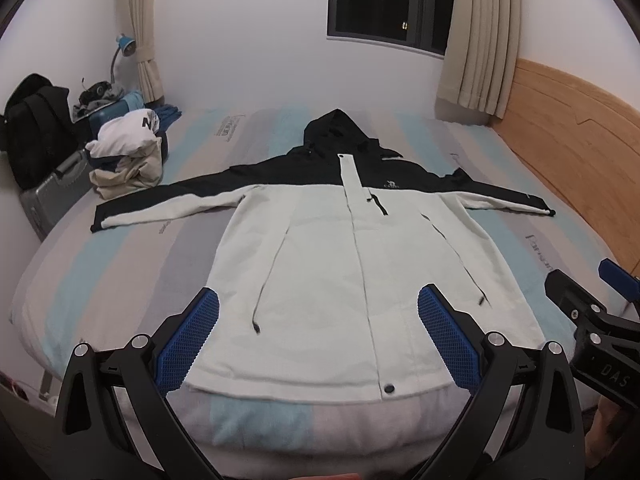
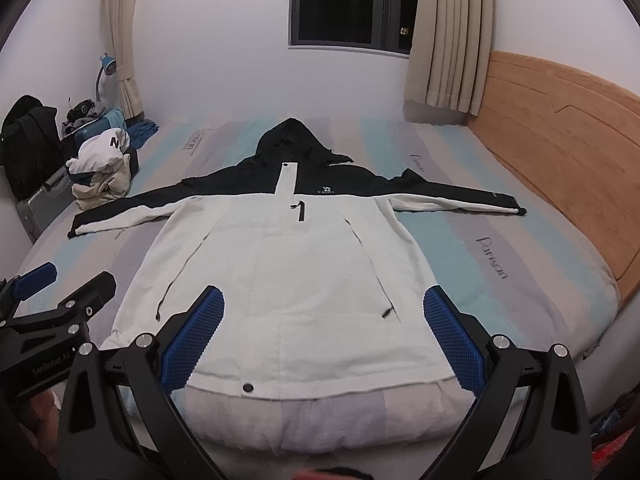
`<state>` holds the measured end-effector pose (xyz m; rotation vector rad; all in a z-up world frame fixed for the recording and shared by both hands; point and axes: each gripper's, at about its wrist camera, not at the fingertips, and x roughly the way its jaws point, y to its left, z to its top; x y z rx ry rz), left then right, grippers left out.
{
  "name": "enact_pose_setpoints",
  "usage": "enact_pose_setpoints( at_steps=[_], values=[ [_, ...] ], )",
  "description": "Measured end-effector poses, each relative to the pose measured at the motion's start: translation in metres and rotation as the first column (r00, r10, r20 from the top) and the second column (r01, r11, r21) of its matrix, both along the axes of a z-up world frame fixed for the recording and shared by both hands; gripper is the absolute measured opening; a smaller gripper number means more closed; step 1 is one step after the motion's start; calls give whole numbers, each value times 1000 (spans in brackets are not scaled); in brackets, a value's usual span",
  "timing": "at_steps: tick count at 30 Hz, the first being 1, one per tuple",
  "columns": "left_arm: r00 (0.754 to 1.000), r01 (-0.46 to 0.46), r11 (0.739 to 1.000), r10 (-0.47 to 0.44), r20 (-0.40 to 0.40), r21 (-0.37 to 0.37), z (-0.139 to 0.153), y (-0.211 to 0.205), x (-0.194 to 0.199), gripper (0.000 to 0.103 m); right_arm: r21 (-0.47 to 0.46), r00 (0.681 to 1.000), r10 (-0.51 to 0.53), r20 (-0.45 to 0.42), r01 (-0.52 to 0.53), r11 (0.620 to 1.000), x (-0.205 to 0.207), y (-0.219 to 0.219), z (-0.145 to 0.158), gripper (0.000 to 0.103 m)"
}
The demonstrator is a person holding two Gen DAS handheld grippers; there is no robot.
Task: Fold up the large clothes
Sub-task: 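Move the right tool toward the black sleeve cuff of the jacket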
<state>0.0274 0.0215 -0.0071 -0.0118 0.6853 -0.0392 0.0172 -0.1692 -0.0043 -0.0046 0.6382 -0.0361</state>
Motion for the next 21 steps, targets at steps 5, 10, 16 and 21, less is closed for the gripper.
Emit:
enact_pose_setpoints(
  at_steps=[5,10,16,21],
  values=[
    [1000,-18,1000,19,7,-18,-14,8,52,97,19,1000,17,-23,-17,1000,57,2,-19,96],
    [999,-42,999,42,2,3,-36,10,120,97,29,998,34,-45,-33,999,129,3,-41,96],
    [997,-61,998,60,-50,-16,-33,11,186,97,7,991,51,-126,-51,999,194,1,-38,96],
    [993,-72,997,71,-90,-8,-7,2,227,97,20,979,49,-199,-46,999,236,-12,-11,96]
  ],
)
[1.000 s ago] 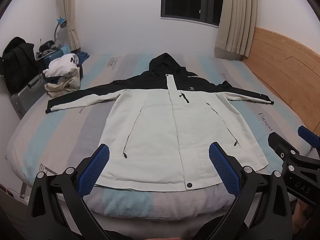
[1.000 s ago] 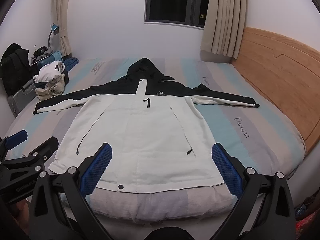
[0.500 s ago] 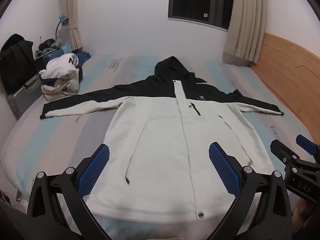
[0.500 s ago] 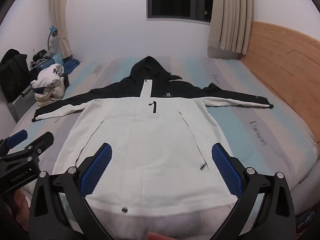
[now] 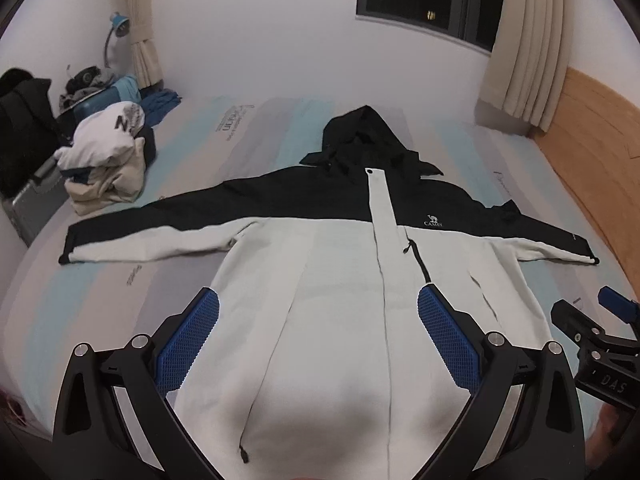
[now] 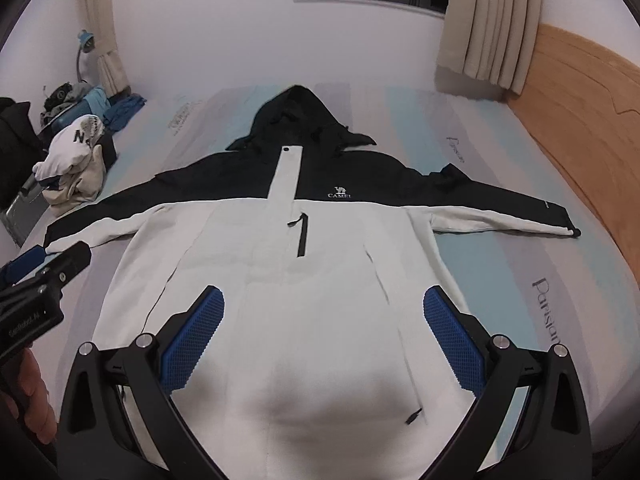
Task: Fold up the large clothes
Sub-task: 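Move the right tool toward the black sleeve cuff of the jacket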
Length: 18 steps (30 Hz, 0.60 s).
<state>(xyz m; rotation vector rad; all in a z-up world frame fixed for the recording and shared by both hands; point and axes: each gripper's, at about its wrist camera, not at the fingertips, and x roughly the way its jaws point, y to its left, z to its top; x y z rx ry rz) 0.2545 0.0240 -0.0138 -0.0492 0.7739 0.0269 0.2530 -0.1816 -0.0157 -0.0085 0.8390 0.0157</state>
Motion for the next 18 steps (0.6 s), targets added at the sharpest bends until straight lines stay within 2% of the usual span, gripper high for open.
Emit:
enact_pose_setpoints(
  at_steps=[4,8,12,18],
  values=[
    [1000,-9,999,10,-26,50,13,-13,32,97,1,1000,9,-24,-9,1000,30,-7,14,96],
    [1000,8,996,-6,-23,92,15,-21,63,97,-24,999,29,-44,-30,999,64,-7,14,96],
    [998,33,997,-29,-57,67,5,-18,100,97,-25,998,28,-54,-29,999,103,-5,3,96],
    [990,82,996,-78,-120,32,-26,-11,166,97,-23,997,-4,-81,2,1000,165,2,-27,96]
  ],
)
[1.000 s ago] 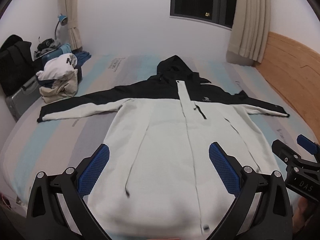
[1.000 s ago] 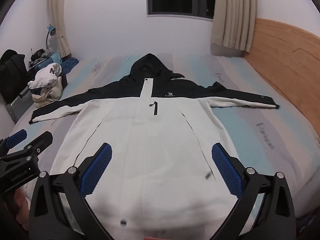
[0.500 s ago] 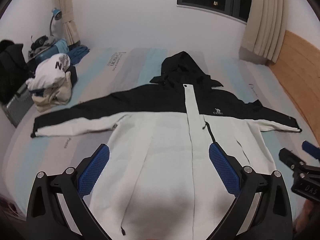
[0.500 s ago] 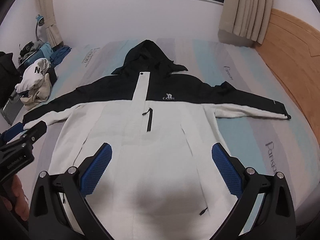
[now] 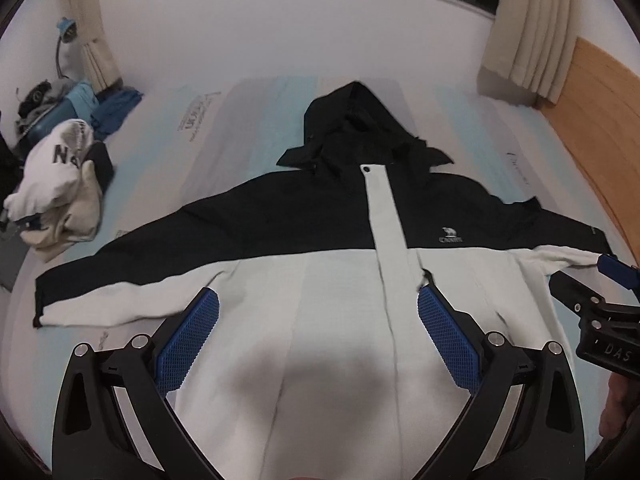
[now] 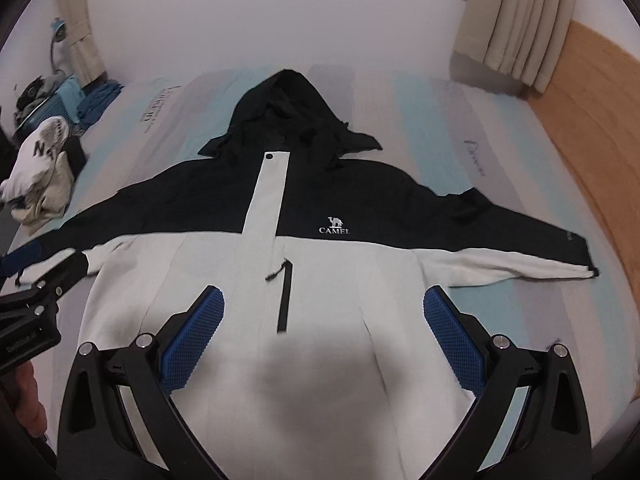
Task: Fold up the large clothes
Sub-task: 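Move the right tool toward the black sleeve cuff of the jacket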
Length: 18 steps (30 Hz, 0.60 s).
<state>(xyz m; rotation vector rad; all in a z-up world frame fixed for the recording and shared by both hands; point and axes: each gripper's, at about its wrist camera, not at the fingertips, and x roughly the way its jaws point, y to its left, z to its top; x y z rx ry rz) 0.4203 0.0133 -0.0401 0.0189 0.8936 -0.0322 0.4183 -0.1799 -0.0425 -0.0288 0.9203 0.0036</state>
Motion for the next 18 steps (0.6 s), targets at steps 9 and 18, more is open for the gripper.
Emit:
enact_pose_setpoints(
  at_steps=[9,18],
  values=[
    [997,-26,995,18,-81,-91,-44,21,84,97,8,998,7,-54,-7,1000,90,-4,-54,96],
    [983,-110,985,88,-164,-132,-86,18,145,97,61,996,39,-82,-34,998,156,-49,-80,96]
  ],
)
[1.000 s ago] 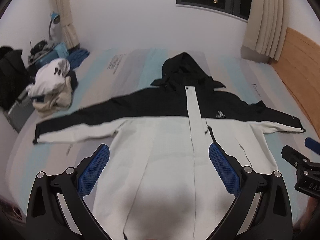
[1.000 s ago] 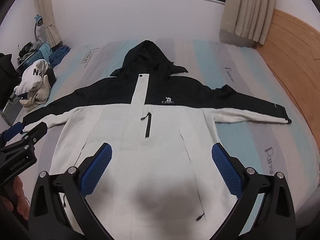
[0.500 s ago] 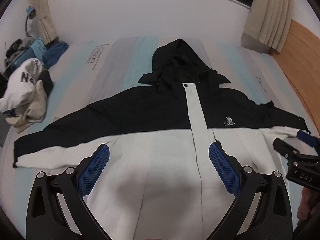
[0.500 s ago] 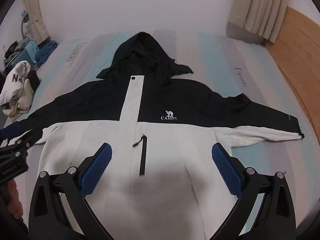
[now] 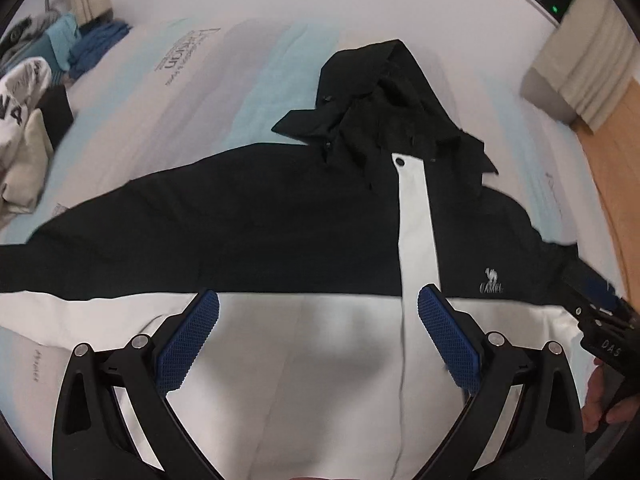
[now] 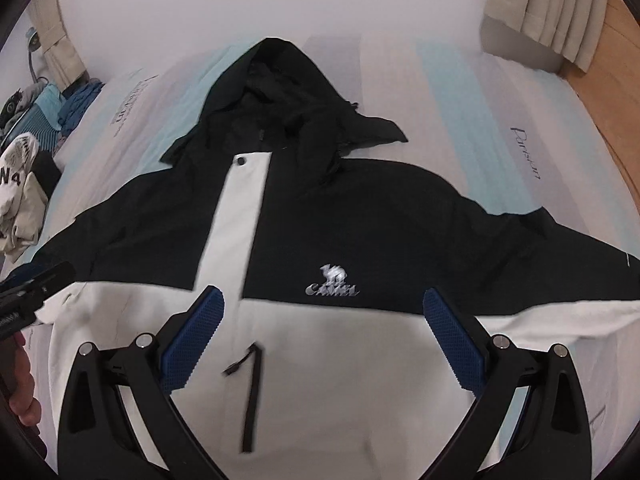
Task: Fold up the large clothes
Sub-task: 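Move the right tool toward the black sleeve cuff of the jacket, then close the right tool on the black sleeve cuff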
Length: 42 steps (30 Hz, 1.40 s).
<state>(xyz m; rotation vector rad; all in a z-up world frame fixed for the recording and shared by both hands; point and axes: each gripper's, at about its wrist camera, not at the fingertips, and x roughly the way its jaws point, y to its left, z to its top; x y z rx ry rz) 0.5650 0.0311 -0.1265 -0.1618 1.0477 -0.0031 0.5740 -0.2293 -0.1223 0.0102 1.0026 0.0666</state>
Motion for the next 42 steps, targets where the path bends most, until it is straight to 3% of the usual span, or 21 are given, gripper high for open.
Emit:
enact_pose_setpoints(
  at_steps=[7,13,24,32,36,42],
  values=[
    [1000,-15,1000,15,-3,-1,-5,-21,29,97,-22,995,-92,-40,91,996,28,-91,-19,96],
    [999,44,997,-44,-2,65,-21,-55,47,97,-57,986,-159,-53,156,986,34,-179,-35,96],
    [992,27,985,-5,-130,172,-73,-84,79,97,-202,970,-240,-41,227,953,22,-345,-49,96],
    [991,32,980,-5,-136,196,-84,-97,97,97,-234,915,-377,-143,339,911,4,-508,-57,96],
    [991,48,978,-22,-130,204,-84,-110,99,97,-229,886,-423,-190,379,897,-2,-558,-63,96],
    [987,45,976,-10,-162,214,-91,-114,103,97,-142,846,-454,-279,432,891,-13,-614,-75,96]
  ],
)
